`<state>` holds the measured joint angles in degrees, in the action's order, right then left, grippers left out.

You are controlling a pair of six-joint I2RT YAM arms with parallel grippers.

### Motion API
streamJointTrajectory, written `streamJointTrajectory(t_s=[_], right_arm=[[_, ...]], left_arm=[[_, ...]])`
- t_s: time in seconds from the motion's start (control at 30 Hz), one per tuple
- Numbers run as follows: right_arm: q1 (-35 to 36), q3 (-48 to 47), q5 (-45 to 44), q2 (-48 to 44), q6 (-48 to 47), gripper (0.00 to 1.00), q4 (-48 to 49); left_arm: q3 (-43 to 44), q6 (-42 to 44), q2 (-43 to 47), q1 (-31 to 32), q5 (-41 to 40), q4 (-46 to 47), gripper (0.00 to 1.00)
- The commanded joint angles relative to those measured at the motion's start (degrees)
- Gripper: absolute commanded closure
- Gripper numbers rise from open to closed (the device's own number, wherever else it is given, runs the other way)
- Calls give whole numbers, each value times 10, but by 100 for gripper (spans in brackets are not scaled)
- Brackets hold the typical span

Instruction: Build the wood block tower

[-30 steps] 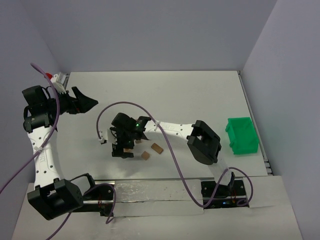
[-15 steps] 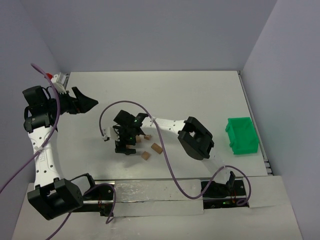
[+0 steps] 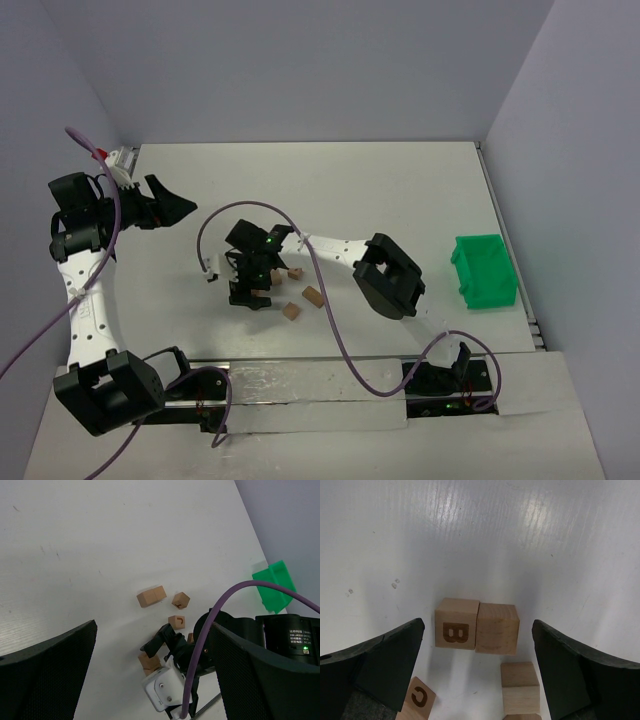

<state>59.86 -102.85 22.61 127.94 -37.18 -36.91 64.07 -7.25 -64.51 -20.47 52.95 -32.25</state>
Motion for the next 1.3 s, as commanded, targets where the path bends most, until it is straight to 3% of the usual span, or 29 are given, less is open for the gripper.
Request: streamJointTrajectory(t_s=[0.0,0.43,0.93,1.03,1.07,1.1,1.13,1.27], right_arm=[[-1,-26,9,17,11,5,-12],[-2,-25,2,22,30,9,-7],[-2,14,-28,-34,80,44,24],[-2,35,-62,-90,143,62,38],[-2,37,-72,-109,173,72,39],[-2,38,-87,-122,194,91,37],[-3,36,-112,-139,229,97,32],[-20,39,-164,-200,334,100,0]], left_arm=[[7,4,0,-5,4,28,1],[-1,4,1,-8,3,31,1],[-3,-3,2,-11,-10,35,1],[-1,-16,10,-11,-37,41,1],[-2,-23,13,-11,-45,46,1],[-2,-28,16,-11,-57,47,1],[-1,-37,20,-11,-75,49,1],[5,-52,33,-11,-104,50,1]])
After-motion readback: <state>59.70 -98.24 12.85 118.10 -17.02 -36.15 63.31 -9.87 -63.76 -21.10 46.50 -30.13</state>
